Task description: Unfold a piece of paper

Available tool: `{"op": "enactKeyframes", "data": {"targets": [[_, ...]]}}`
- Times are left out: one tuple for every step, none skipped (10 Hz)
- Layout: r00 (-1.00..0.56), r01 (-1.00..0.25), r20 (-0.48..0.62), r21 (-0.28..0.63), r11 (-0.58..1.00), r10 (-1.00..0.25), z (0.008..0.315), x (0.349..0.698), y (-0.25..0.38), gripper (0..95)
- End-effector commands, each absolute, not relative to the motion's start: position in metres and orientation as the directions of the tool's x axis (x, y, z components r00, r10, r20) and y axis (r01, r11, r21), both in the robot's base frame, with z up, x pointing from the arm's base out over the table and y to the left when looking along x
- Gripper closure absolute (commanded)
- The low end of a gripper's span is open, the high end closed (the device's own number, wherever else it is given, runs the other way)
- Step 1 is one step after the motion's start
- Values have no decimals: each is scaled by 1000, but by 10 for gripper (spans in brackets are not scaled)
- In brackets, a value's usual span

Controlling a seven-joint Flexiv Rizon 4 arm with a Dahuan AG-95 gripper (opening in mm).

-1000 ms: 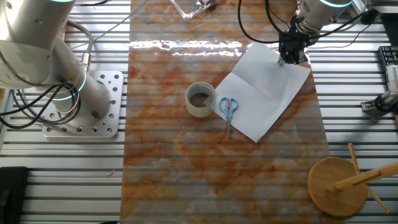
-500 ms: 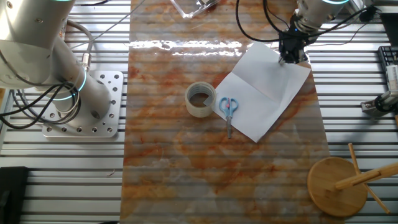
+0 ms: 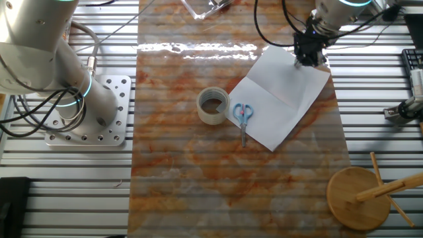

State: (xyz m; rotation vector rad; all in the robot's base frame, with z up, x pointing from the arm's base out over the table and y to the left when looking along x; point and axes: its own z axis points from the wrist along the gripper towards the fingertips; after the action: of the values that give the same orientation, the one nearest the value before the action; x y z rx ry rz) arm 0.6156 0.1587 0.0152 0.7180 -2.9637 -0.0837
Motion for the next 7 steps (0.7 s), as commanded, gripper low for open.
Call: {"op": "enactKeyframes", "data": {"targets": [[-904,-417,73,53,907,-420,16,599,170,950],[-907,-411,75,49,910,-413,16,594,175,950],[-909,-407,78,48,912,-409,17,589,179,950],[-911,-403,79,46,914,-406,17,586,182,950],[-916,-391,81,45,919,-394,16,578,186,950],[-918,-386,81,44,921,-389,15,575,188,950],[-919,-383,82,45,922,-386,15,572,189,950]]}}
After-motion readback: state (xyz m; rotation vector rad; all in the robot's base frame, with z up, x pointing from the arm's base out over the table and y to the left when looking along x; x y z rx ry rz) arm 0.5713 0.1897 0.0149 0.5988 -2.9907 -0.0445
